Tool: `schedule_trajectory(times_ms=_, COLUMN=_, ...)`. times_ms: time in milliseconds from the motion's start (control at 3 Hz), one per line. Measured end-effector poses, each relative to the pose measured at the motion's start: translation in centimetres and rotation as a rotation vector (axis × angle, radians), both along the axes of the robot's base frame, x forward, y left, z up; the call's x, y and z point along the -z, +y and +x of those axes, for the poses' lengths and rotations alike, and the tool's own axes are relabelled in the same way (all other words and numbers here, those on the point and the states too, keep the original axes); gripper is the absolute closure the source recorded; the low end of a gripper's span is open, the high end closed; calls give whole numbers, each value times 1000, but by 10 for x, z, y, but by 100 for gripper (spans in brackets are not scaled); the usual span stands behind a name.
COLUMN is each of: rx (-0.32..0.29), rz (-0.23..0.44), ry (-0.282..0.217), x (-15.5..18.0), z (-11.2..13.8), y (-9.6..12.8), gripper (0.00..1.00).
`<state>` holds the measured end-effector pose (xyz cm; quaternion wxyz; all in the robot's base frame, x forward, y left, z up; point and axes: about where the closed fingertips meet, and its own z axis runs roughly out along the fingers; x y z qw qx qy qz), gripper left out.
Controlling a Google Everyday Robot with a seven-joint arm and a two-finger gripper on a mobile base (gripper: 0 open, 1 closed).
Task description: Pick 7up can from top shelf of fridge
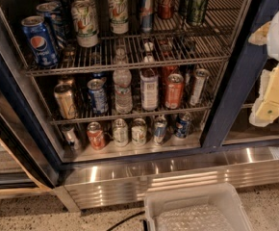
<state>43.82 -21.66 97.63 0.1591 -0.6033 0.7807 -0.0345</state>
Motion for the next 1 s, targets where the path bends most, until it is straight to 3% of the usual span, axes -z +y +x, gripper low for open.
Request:
schedule_trajectory(times_ms=333, rx=0, rz=1, ry=0, x=0, z=0, y=0, gripper=0)
schedule_trajectory(times_ms=667, rx=0, rz=79, ry=-36, x=-7, z=14, y=29, gripper=0)
schedule_trajectory(times_ms=1000, rx=-28, rz=146, ry=-106, x=-27, z=35, y=68, gripper=0)
